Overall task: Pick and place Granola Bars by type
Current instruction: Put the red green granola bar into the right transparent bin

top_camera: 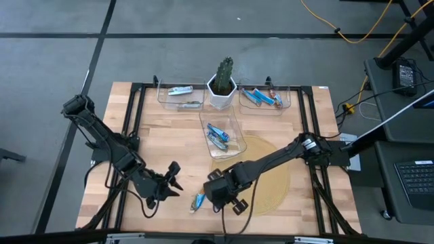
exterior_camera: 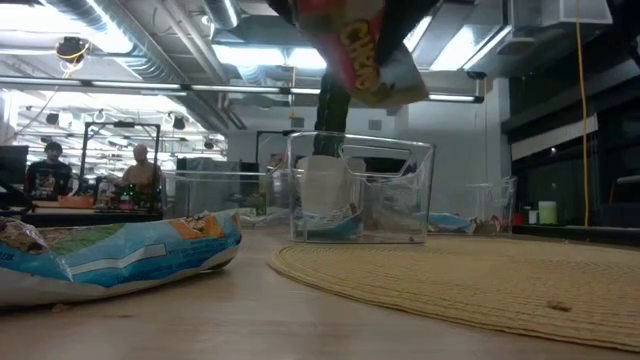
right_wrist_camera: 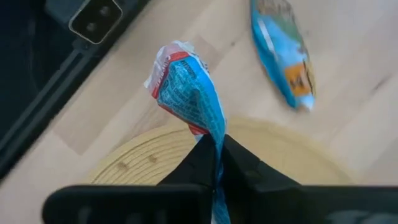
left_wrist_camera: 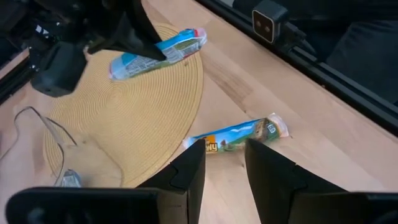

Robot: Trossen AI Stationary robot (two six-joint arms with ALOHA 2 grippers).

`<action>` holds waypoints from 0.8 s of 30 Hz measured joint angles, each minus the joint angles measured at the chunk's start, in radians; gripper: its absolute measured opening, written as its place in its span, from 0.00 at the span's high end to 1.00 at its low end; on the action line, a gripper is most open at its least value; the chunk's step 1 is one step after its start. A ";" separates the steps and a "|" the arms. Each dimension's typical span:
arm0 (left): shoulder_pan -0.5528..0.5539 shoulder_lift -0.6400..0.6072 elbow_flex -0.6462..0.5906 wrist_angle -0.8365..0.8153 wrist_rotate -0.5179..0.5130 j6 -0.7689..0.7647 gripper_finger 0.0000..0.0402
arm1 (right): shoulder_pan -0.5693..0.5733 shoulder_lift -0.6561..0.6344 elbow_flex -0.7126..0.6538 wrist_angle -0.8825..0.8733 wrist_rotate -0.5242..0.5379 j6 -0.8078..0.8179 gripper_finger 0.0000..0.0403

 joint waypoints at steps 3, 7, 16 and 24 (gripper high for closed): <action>0.010 0.000 0.000 0.000 -0.002 0.000 0.74 | -0.010 0.000 0.032 -0.065 0.007 0.073 0.96; 0.024 0.000 0.000 -0.001 -0.002 0.000 0.74 | -0.012 0.000 0.090 -0.156 0.066 0.142 0.94; 0.032 0.000 0.000 -0.002 -0.001 0.001 0.74 | -0.012 -0.001 0.360 -0.417 0.218 0.285 0.95; 0.032 0.000 0.000 -0.002 0.000 0.001 0.75 | -0.032 -0.182 0.251 -0.443 0.371 0.395 0.93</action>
